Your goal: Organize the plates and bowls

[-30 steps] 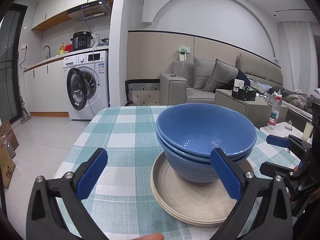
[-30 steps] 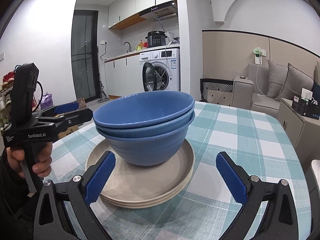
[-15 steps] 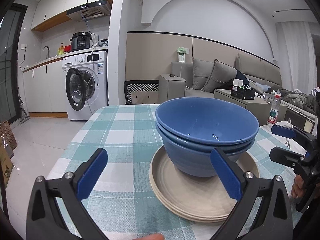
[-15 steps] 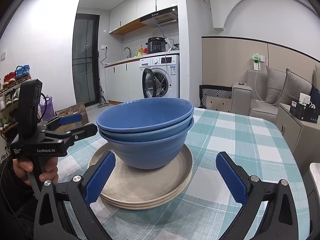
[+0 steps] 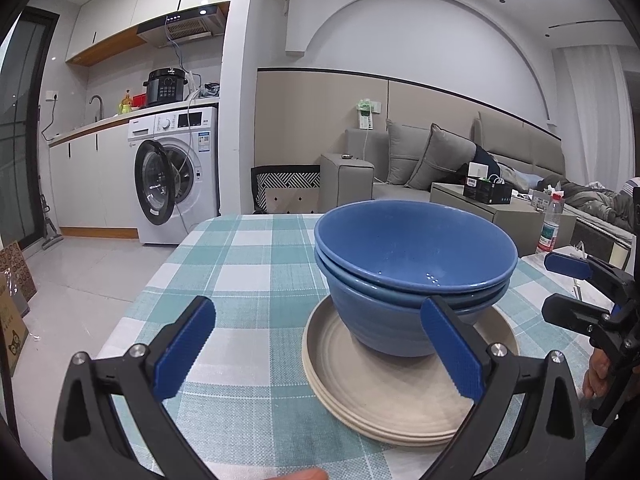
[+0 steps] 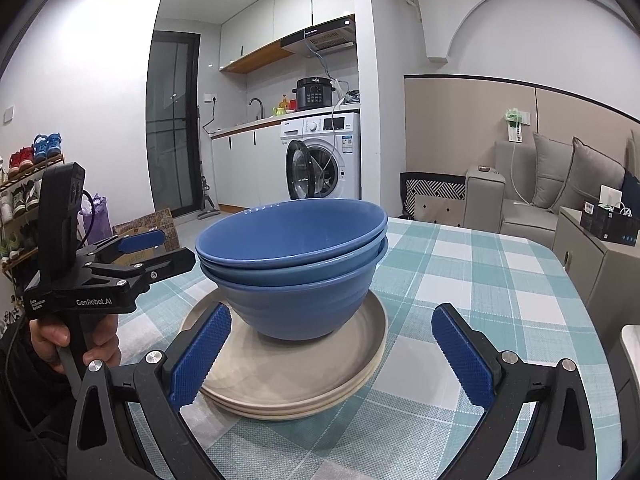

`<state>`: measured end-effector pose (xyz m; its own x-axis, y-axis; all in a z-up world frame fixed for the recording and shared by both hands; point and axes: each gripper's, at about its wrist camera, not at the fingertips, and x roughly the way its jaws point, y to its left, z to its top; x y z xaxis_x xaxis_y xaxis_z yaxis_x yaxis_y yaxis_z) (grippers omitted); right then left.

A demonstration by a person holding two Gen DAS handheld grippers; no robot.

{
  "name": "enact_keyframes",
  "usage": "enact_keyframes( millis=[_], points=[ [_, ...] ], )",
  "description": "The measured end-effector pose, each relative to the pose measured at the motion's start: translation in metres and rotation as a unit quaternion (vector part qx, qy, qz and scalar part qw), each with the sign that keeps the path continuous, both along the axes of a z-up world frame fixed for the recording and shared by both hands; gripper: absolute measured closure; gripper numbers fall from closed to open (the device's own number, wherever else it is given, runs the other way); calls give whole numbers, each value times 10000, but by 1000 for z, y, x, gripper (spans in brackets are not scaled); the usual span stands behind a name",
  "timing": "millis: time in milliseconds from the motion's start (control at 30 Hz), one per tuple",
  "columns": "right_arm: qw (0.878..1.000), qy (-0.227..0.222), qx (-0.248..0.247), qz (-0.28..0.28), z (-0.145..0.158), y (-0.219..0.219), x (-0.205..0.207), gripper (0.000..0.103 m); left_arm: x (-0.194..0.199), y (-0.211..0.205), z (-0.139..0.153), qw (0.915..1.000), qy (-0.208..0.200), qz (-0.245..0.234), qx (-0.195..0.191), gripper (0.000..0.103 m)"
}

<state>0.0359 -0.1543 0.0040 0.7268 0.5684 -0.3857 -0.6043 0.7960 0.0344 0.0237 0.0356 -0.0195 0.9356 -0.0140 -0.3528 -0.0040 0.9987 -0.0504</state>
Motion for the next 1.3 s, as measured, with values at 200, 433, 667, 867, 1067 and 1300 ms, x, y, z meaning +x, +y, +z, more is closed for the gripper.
enact_keyframes(
  millis=[200, 433, 667, 867, 1067, 1300],
  points=[
    [10000, 54, -7, -4, 0, 1, 1, 1, 2, 0, 0, 10000, 34, 7, -5, 0],
    [10000, 75, -1, 17, -1, 1, 2, 1, 3, -1, 0, 10000, 68, 49, -25, 0],
    [10000, 51, -8, 20, -1, 4, 1, 1, 3, 0, -1, 10000, 52, 51, -22, 0],
    [10000, 56, -9, 24, -1, 4, 2, 1, 3, 0, -1, 10000, 52, 50, -17, 0],
    [10000, 60, -10, 26, -1, 3, 2, 1, 2, 0, 0, 10000, 46, 50, -13, 0],
    [10000, 63, -12, 27, -1, 3, 2, 1, 2, 0, 0, 10000, 37, 39, 2, 0]
  ],
)
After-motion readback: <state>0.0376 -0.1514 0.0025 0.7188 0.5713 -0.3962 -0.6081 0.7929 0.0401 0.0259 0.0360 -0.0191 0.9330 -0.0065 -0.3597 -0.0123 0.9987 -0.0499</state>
